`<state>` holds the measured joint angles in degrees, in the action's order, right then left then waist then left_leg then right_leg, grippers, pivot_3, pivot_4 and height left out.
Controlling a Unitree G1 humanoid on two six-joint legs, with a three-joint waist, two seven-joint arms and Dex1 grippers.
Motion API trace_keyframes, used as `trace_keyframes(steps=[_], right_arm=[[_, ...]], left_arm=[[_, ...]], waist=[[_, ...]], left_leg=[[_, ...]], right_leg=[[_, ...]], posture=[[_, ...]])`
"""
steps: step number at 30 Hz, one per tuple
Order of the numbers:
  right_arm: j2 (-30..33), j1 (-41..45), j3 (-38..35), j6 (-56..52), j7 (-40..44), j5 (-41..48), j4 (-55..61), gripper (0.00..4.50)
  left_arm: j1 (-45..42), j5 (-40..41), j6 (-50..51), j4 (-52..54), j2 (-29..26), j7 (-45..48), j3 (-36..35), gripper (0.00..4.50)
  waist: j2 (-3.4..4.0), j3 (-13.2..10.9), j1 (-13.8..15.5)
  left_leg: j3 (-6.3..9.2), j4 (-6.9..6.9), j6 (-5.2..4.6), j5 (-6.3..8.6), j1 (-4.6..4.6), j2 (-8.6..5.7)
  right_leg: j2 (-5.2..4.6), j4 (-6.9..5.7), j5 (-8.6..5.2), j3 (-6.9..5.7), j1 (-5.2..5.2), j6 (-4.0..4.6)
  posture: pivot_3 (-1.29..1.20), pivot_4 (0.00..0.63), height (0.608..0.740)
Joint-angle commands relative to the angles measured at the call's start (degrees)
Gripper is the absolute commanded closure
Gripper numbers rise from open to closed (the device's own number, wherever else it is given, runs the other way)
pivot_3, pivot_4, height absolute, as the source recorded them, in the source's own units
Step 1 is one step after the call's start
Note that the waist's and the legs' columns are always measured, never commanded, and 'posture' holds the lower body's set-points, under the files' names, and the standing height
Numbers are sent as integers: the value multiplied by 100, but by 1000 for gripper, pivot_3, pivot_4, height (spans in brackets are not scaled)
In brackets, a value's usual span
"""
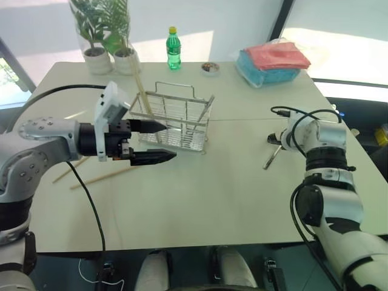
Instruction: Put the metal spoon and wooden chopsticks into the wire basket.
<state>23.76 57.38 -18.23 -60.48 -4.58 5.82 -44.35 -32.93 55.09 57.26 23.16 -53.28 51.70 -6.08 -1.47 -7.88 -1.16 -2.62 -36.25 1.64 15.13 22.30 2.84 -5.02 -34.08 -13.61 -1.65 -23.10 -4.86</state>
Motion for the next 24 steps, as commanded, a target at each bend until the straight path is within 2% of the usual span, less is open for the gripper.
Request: trace_keyframes(steps=[1,4,11,19,24], right_arm=[[59,161,-106,292,-187,-9,-507,18],[38,204,-168,306,-252,43,-674,859],[40,183,-185,316,-343,137,-756,4457],[102,130,3,396,-286,80,-652,4457],[301,-137,612,801,365,-61,435,4457]], left_arm=[[-92,65,8,138,-95,26,-175,0],[-96,60,6,135,-106,8,-180,0],[-226,72,32,37,-108,-3,-165,0],[-343,-66,-57,-141,-75,92,-94,0],[-304,-187,-160,-189,-46,87,-150,0]], waist=[[-2,1,-3],[-2,1,-2],[-11,7,59],[-11,6,33],[-1,0,39]], left_leg=[[0,0,0,0,-1,0],[0,0,0,0,-3,0],[4,-1,0,0,-1,-2],[17,3,0,0,-2,-2],[17,2,0,0,0,-3]], right_leg=[[0,0,0,1,1,0],[0,-2,0,2,2,0],[0,4,-1,1,10,0],[5,3,-1,-1,13,0],[5,4,-1,0,12,0]], posture=[[0,150,723],[0,150,723],[0,150,723],[0,150,723],[0,150,723]])
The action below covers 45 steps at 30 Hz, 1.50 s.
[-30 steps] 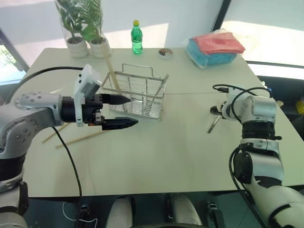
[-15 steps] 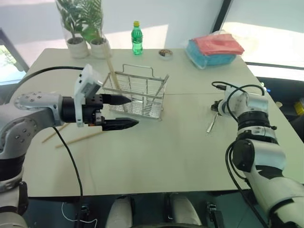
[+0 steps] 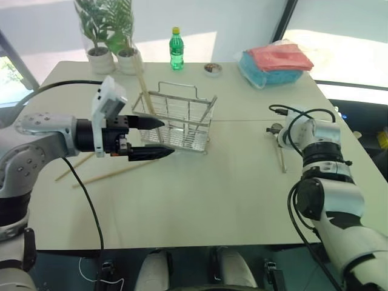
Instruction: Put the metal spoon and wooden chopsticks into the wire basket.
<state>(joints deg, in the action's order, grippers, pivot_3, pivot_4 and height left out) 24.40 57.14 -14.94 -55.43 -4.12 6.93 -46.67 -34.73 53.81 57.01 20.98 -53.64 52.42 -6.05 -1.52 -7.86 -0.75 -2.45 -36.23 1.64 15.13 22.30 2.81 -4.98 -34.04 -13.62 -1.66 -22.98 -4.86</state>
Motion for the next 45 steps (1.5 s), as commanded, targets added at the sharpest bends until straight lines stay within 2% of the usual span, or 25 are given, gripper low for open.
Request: trace_keyframes(steps=[1,7,10,16,23,28,37,41,45], right_arm=[[269,-163,309,458,443,-127,1021,4457],[253,-257,240,1380,1017,175,2833,4457],[-125,7,-66,1322,1219,822,3696,4457],[-1094,665,-588,864,1104,2034,4300,4457],[-1708,692,-368,810,1403,2853,4754,4457],[-2046,463,53,1110,1591,2852,4667,4457],[-2448,-210,841,2674,1960,2047,4173,4457],[-2532,-352,934,3175,2009,1835,3848,4457],[-2538,-463,966,3293,1963,1710,3730,3103]], left_arm=[[-121,-58,-140,8,7,-44,-217,0],[5,-175,-257,-68,51,-377,-587,0],[100,-270,-356,-123,78,-594,-795,0],[203,-366,-415,-222,90,-857,-1078,0],[274,-351,-356,-255,17,-1008,-1361,0],[309,-326,-317,-202,2,-1043,-1441,0],[298,-253,-269,-91,27,-1031,-1376,0],[262,-232,-251,-94,24,-1038,-1372,0],[245,-249,-262,-132,2,-1013,-1371,0]], waist=[[11,-8,-2],[34,-25,-51],[34,-26,-51],[33,-25,-27],[28,-22,4],[27,-21,-24],[28,-22,-33],[28,-22,-34],[28,-22,-34]], left_leg=[[-1,0,0,0,3,-1],[-6,15,0,0,10,5],[6,26,0,0,4,23],[7,23,0,0,2,30],[4,14,1,0,14,23],[3,18,1,0,14,19],[5,14,2,-1,9,21],[6,15,2,-1,10,21],[5,16,3,-1,10,21]], right_leg=[[-1,1,0,0,-2,-1],[8,-9,13,6,-32,-26],[34,-13,11,4,-33,-30],[37,-22,12,0,-33,-27],[26,-17,12,1,-22,-21],[23,-18,14,2,-23,-23],[25,-18,13,2,-28,-23],[26,-19,13,2,-27,-24],[26,-19,13,1,-27,-24]], posture=[[0,150,723],[0,150,723],[0,150,723],[0,150,723],[0,150,723],[0,150,723],[0,150,723],[0,150,723],[0,150,723]])
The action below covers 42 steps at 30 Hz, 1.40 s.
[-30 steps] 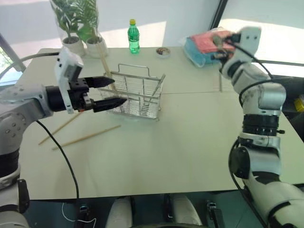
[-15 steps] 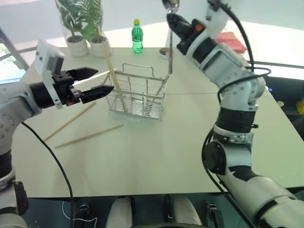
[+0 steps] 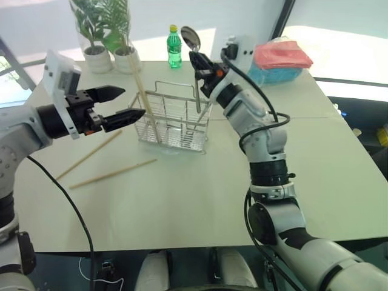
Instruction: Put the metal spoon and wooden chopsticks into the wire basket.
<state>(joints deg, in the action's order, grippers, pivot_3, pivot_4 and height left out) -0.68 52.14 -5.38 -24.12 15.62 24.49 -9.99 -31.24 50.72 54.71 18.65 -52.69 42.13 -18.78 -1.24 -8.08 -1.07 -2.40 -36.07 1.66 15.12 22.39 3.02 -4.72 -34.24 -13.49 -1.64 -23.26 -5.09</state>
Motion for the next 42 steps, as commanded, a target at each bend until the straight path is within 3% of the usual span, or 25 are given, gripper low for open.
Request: trace_keyframes(steps=[1,2,6,11,14,19,24,34,42], right_arm=[[-23,23,5,150,-27,-50,73,2520],[-14,10,3,141,-43,-71,91,2167],[97,-42,-14,56,-86,-124,274,41],[578,134,-214,-334,146,148,660,41],[1025,231,-219,-581,722,478,1050,41],[2962,162,-56,-948,2966,1014,2007,41],[4072,-464,56,-920,4247,1216,2352,41],[4701,-2313,93,-628,4808,972,3220,41],[4811,-2834,-117,-609,4619,1013,3429,41]], left_arm=[[-111,52,-40,88,-96,23,-97,0],[-117,47,-44,77,-98,28,-95,0],[-159,23,-65,32,-85,28,-79,0],[-185,-71,-114,-30,-83,43,-10,0],[-147,-125,-137,-46,-103,73,-16,0],[129,-430,-326,-200,-333,335,-81,0],[441,-1021,-917,-679,-750,1003,201,0],[69,-2627,-2255,-3197,-792,1298,1000,0],[-1466,-3813,-3239,-5903,-191,1901,2002,0]], waist=[[1,-1,-3],[1,-1,-3],[0,0,0],[1,-1,16],[1,-1,14],[1,-4,38],[-9,2,16],[-12,1,58],[-31,2,172]], left_leg=[[0,0,0,0,0,0],[0,-1,0,0,0,0],[1,-1,0,0,-1,0],[1,-3,1,-1,0,-1],[-1,-2,1,0,0,-1],[-1,8,0,0,1,-1],[-10,10,0,1,-10,3],[-14,-6,1,1,-8,4],[-24,-17,1,0,0,1]], right_leg=[[0,0,0,0,0,0],[0,0,0,0,0,0],[0,0,0,0,0,0],[-1,1,-1,0,2,1],[-2,2,-1,0,3,1],[-1,9,-2,-1,0,0],[0,17,-15,0,3,20],[-3,14,-15,1,-1,24],[-6,13,-15,0,-5,24]], posture=[[0,150,723],[0,150,723],[0,150,723],[0,150,723],[0,150,723],[0,150,723],[0,150,723],[0,150,723],[0,150,723]])
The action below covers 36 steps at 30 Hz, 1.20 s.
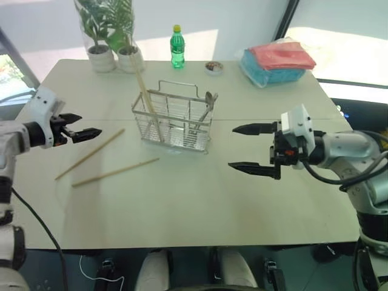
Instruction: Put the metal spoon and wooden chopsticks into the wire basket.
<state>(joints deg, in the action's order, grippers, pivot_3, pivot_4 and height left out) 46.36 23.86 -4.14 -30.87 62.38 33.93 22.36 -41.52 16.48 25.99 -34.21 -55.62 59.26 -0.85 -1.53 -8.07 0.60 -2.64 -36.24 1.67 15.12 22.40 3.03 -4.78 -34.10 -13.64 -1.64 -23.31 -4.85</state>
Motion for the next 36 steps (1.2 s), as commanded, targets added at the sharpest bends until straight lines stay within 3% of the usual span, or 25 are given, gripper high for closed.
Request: trace_keyframes(steps=[1,10,19,22,29,36], right_arm=[[119,-21,-259,52,-69,82,205,41],[222,-422,-671,-323,-445,412,753,41],[318,-849,-1074,-710,-898,800,1253,41],[339,-911,-1141,-765,-999,879,1335,0],[368,-892,-1213,-847,-1176,1014,1348,0],[447,-957,-1199,-807,-1160,1080,1328,0]], left_arm=[[-611,-520,-455,-886,189,236,297,0],[-1959,-1930,-1447,-3381,970,46,1107,0],[-2277,-2816,-1555,-4071,1236,-114,1471,0],[-2308,-2944,-1500,-4136,1308,-73,1454,846],[-2298,-3102,-1474,-4166,1382,44,1449,4394],[-2256,-3093,-1362,-4190,1360,-543,1262,4466]], waist=[[-4,2,21],[-26,0,17],[-35,1,8],[-35,1,12],[-34,3,7],[-34,3,5]], left_leg=[[0,0,0,0,0,0],[1,1,0,0,4,-1],[4,1,-1,1,2,3],[4,-2,-1,1,0,3],[5,-1,-1,0,-7,3],[5,-1,-2,0,-7,3]], right_leg=[[0,0,0,0,0,0],[0,-2,2,-1,0,-3],[0,-7,1,-4,-2,-2],[-2,-6,1,-3,1,-1],[-2,-13,1,-3,3,-1],[-2,-14,1,-3,3,-1]], posture=[[0,150,723],[0,150,723],[0,150,723],[0,150,723],[0,150,723],[0,150,723]])
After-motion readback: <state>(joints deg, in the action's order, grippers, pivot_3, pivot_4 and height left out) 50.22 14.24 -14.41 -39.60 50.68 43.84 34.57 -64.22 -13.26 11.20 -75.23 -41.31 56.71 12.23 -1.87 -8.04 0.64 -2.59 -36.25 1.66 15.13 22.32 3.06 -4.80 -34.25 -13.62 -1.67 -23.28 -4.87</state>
